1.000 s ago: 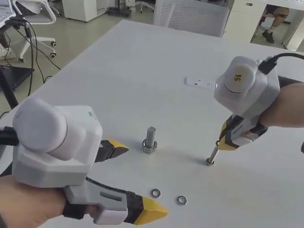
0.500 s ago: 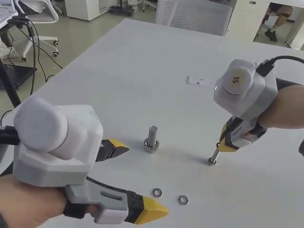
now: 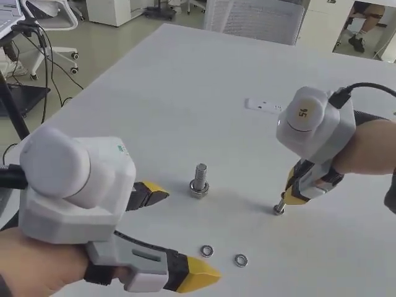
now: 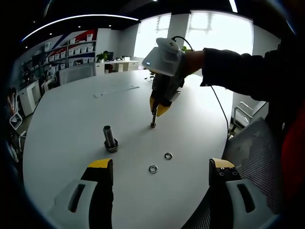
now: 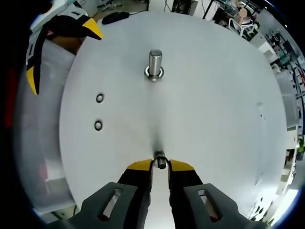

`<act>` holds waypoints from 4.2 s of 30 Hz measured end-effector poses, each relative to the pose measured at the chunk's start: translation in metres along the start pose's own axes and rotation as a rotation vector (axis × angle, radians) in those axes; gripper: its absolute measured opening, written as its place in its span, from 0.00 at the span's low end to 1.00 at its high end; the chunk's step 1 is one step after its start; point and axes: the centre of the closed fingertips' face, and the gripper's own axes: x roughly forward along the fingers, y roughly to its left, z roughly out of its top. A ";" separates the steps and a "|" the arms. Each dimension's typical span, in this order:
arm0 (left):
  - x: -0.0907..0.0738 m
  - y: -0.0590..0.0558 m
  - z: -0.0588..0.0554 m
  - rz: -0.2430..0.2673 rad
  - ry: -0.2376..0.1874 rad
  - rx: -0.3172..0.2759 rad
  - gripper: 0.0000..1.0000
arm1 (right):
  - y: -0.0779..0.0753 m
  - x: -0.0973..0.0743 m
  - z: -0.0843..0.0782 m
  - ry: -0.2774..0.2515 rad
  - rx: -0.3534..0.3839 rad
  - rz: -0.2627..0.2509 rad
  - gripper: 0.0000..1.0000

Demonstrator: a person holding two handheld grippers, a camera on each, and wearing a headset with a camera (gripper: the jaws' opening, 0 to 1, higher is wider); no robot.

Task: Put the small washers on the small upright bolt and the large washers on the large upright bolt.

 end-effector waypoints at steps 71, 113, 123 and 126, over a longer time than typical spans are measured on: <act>0.003 -0.002 0.001 -0.012 0.012 0.010 0.82 | 0.010 0.007 -0.018 -0.090 0.146 -0.014 0.43; 0.002 -0.007 0.005 -0.028 0.000 0.033 0.82 | 0.085 0.007 -0.002 -0.154 0.123 0.056 0.43; 0.000 -0.008 0.006 -0.024 -0.002 0.038 0.82 | 0.103 0.017 0.020 -0.161 0.068 0.092 0.43; -0.001 -0.008 0.006 -0.019 -0.005 0.035 0.82 | 0.105 0.020 0.027 -0.164 0.052 0.103 0.41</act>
